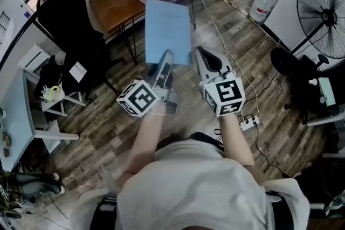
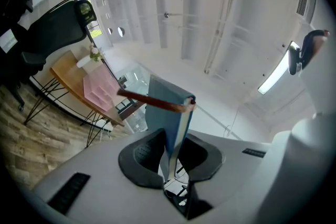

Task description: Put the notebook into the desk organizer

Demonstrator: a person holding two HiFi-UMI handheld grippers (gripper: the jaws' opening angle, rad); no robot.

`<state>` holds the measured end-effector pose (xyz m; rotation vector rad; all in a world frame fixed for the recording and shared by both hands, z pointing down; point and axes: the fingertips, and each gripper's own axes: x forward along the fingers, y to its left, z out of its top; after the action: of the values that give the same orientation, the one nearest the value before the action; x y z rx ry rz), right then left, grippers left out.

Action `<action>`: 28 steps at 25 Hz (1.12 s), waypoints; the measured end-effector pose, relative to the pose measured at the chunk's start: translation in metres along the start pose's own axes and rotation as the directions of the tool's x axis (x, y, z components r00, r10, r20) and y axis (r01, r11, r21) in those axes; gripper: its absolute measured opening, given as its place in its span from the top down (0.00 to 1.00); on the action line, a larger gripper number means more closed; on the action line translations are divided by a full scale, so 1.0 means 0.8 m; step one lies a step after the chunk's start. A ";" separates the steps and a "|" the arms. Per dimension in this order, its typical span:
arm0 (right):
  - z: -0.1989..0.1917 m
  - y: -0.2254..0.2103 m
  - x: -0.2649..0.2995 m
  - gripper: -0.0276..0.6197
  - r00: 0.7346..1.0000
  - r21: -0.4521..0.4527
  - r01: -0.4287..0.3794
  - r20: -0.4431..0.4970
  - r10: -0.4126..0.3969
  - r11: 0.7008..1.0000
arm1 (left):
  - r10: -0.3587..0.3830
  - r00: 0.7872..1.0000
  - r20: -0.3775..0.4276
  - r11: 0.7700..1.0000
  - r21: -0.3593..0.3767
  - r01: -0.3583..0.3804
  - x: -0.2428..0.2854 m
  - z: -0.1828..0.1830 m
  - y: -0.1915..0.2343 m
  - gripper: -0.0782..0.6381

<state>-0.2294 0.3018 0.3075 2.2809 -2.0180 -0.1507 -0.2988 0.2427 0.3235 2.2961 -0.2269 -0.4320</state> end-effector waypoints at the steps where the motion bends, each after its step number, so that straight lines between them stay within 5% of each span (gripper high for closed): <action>1: 0.000 0.000 0.001 0.94 1.000 0.003 -0.007 0.000 0.007 1.000 | 0.000 1.000 0.002 1.000 0.000 0.000 0.001 0.000 -0.001 0.79; 28: -0.056 -0.078 0.033 0.94 0.999 0.092 -0.031 -0.029 0.034 0.995 | 0.028 0.999 -0.032 0.999 -0.044 -0.029 0.075 -0.057 0.032 0.79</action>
<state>-0.1587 0.2837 0.3431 2.2870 -2.0872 -0.0215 -0.2269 0.2382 0.3572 2.2519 -0.2323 -0.3825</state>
